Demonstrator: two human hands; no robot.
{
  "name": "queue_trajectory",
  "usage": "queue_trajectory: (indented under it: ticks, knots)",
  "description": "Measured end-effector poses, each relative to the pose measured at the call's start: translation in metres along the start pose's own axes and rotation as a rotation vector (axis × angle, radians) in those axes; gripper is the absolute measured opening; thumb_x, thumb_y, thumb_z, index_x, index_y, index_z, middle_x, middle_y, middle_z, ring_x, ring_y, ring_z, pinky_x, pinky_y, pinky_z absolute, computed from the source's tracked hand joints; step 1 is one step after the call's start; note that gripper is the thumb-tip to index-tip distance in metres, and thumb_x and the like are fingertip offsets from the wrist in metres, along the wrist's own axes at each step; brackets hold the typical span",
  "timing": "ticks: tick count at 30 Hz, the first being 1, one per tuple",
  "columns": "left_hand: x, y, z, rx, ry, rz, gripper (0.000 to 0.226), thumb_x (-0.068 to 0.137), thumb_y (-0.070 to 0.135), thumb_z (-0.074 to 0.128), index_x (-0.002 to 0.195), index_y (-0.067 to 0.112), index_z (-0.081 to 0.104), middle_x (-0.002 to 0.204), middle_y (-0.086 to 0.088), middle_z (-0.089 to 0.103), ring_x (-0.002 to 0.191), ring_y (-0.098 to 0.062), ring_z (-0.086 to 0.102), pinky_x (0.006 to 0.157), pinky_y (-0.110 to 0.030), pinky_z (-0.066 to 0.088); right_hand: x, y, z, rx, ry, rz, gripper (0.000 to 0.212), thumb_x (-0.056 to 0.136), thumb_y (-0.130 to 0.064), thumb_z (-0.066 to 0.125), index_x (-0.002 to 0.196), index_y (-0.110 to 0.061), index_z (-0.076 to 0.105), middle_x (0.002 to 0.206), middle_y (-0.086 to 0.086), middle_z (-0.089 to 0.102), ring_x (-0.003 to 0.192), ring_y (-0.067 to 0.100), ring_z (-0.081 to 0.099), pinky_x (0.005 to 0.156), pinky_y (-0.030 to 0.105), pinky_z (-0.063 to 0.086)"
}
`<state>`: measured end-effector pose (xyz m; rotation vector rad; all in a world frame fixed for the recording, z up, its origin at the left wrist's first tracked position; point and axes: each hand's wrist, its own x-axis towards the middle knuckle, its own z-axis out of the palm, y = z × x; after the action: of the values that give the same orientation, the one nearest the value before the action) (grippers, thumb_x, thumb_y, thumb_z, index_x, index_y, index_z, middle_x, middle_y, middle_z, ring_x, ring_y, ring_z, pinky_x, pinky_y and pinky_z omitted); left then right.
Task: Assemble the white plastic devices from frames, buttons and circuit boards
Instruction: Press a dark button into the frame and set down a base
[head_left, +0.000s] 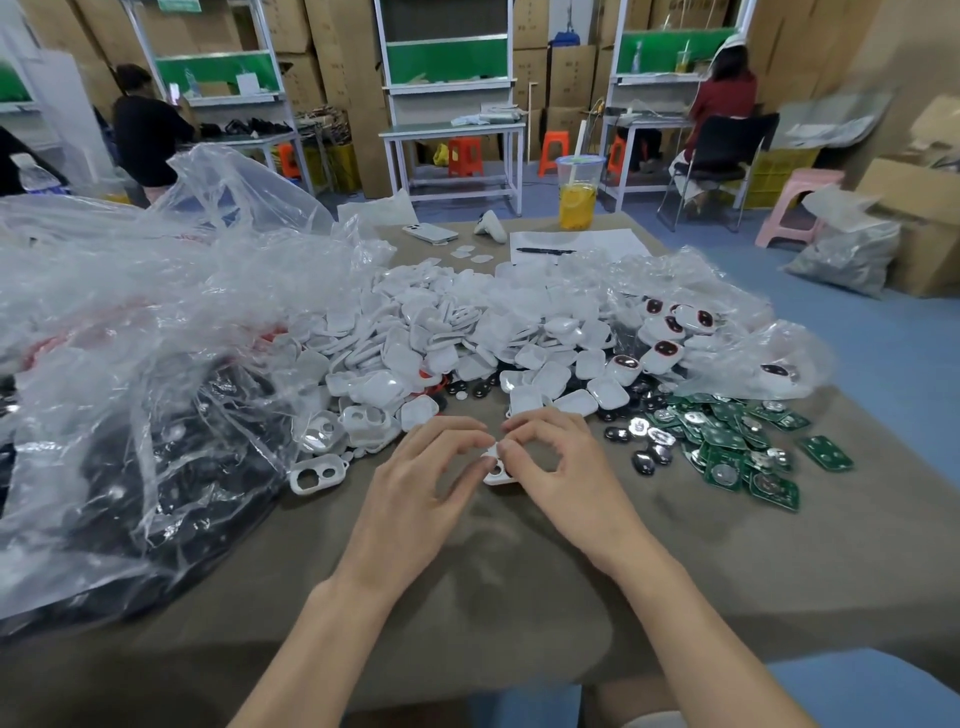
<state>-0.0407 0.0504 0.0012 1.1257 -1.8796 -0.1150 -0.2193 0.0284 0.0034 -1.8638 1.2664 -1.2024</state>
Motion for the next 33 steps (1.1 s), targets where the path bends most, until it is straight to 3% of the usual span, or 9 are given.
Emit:
queue_trajectory:
  ticks: [4, 8, 11, 14, 18, 21, 26, 29, 33]
  knots:
    - [-0.002, 0.003, 0.0, 0.054, 0.027, 0.103, 0.009, 0.095, 0.02, 0.068, 0.103, 0.016, 0.072, 0.109, 0.014, 0.067, 0.1, -0.004, 0.061, 0.084, -0.014, 0.046, -0.001, -0.001, -0.002, 0.032, -0.039, 0.009, 0.013, 0.091, -0.033, 0.067, 0.078, -0.033, 0.071, 0.11, -0.027, 0.062, 0.123, -0.005, 0.042, 0.094, 0.005, 0.03]
    - [-0.001, 0.002, 0.001, 0.076, 0.019, 0.142, 0.006, 0.094, 0.019, 0.068, 0.095, 0.013, 0.071, 0.103, 0.011, 0.068, 0.093, -0.008, 0.06, 0.079, -0.018, 0.049, 0.0, -0.001, 0.0, -0.049, -0.031, -0.042, 0.014, 0.093, -0.03, 0.065, 0.081, -0.027, 0.072, 0.109, -0.023, 0.064, 0.119, -0.004, 0.042, 0.105, 0.025, 0.035]
    - [0.0, -0.002, 0.0, 0.059, -0.016, 0.047, 0.005, 0.092, 0.02, 0.069, 0.088, 0.019, 0.066, 0.099, 0.018, 0.067, 0.095, -0.003, 0.057, 0.079, -0.016, 0.046, -0.001, 0.0, -0.001, -0.224, 0.024, -0.112, 0.016, 0.098, -0.034, 0.058, 0.098, -0.027, 0.073, 0.113, -0.02, 0.063, 0.117, 0.003, 0.044, 0.106, 0.034, 0.036]
    - [0.004, -0.007, -0.001, 0.03, -0.067, -0.06, 0.007, 0.09, 0.021, 0.07, 0.087, 0.025, 0.065, 0.095, 0.021, 0.067, 0.097, 0.0, 0.055, 0.08, -0.014, 0.042, 0.001, 0.007, -0.013, -0.306, 0.018, -0.115, 0.024, 0.097, -0.04, 0.059, 0.119, -0.032, 0.066, 0.119, -0.021, 0.06, 0.12, 0.004, 0.043, 0.106, 0.032, 0.037]
    - [0.01, -0.015, -0.004, 0.077, -0.228, -0.013, 0.003, 0.092, 0.023, 0.071, 0.093, 0.023, 0.068, 0.098, 0.02, 0.067, 0.099, -0.002, 0.056, 0.085, -0.026, 0.047, 0.005, 0.018, -0.021, -0.306, -0.207, -0.05, 0.045, 0.086, -0.058, 0.066, 0.127, -0.045, 0.054, 0.113, -0.038, 0.043, 0.11, -0.015, 0.033, 0.098, 0.021, 0.033]
    - [0.023, -0.015, -0.01, 0.167, -0.345, 0.107, 0.007, 0.095, 0.028, 0.068, 0.098, 0.023, 0.07, 0.099, 0.018, 0.069, 0.099, -0.007, 0.057, 0.082, -0.032, 0.051, 0.008, 0.021, -0.018, -0.381, -0.243, -0.072, 0.044, 0.083, -0.058, 0.069, 0.124, -0.045, 0.056, 0.108, -0.035, 0.046, 0.106, -0.01, 0.035, 0.093, 0.023, 0.028]
    - [0.046, -0.011, -0.016, 0.267, -0.502, 0.226, 0.011, 0.098, 0.031, 0.064, 0.099, 0.023, 0.071, 0.095, 0.015, 0.069, 0.094, -0.009, 0.057, 0.073, -0.036, 0.052, 0.008, 0.026, -0.017, -0.397, -0.235, -0.1, 0.026, 0.087, -0.054, 0.067, 0.108, -0.04, 0.065, 0.119, -0.028, 0.061, 0.118, 0.001, 0.045, 0.103, 0.031, 0.033]
    - [0.055, -0.011, -0.014, 0.311, -0.601, 0.232, 0.013, 0.099, 0.03, 0.062, 0.099, 0.021, 0.072, 0.094, 0.013, 0.067, 0.096, -0.011, 0.055, 0.078, -0.034, 0.05, 0.008, 0.025, -0.017, -0.366, -0.221, -0.093, 0.013, 0.085, -0.052, 0.071, 0.092, -0.044, 0.063, 0.116, -0.031, 0.059, 0.116, 0.0, 0.046, 0.101, 0.03, 0.032]
    - [0.065, -0.01, -0.014, 0.392, -0.735, 0.229, 0.019, 0.102, 0.033, 0.056, 0.103, 0.023, 0.071, 0.095, 0.012, 0.064, 0.099, -0.01, 0.051, 0.085, -0.037, 0.049, 0.008, 0.024, -0.016, -0.354, -0.21, -0.085, 0.014, 0.084, -0.049, 0.073, 0.082, -0.042, 0.061, 0.119, -0.027, 0.064, 0.112, 0.002, 0.048, 0.1, 0.03, 0.033]
